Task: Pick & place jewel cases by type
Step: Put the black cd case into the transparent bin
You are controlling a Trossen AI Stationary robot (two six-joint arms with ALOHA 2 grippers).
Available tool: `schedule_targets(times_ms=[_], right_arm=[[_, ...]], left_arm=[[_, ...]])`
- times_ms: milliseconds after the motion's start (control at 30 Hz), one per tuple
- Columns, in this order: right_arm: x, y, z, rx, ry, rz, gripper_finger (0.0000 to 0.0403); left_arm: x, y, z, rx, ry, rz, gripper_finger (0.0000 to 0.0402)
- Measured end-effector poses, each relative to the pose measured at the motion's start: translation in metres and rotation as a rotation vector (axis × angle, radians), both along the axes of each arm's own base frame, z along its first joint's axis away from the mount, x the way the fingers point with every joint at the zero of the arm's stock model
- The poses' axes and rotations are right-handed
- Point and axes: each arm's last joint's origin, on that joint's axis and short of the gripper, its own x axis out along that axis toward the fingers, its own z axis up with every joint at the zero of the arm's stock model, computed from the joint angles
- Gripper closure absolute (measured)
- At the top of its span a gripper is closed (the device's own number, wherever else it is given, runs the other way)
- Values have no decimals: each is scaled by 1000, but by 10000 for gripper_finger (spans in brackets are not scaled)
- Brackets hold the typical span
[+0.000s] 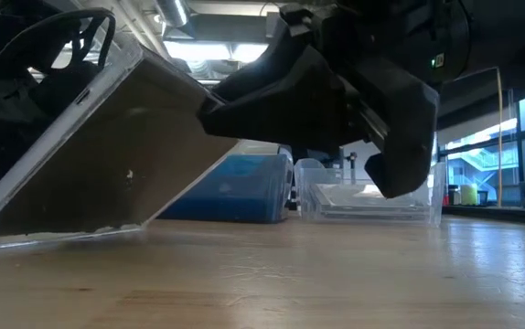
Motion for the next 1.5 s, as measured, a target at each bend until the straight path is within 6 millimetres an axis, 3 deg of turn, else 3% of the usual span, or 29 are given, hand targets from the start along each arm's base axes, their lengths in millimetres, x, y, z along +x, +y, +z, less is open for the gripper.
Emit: schedule_targets(times_ms=[300, 633, 1000, 1333, 1500], right_arm=[[-2, 4, -1, -103, 19, 64, 289], [-7, 14, -1, -198, 17, 119, 298], [-12, 21, -1, -204, 11, 102, 301], [-12, 21, -2, -164, 21, 85, 358], [-12, 21, -2, -160, 18, 80, 347]], left_arm=[[0, 0, 0, 1, 1, -1, 245], [0, 0, 0, 4, 0, 2, 245], [-1, 1, -1, 33, 13, -17, 245], [-1, 1, -1, 32, 15, -13, 245], [-1, 2, -1, 33, 17, -12, 245]])
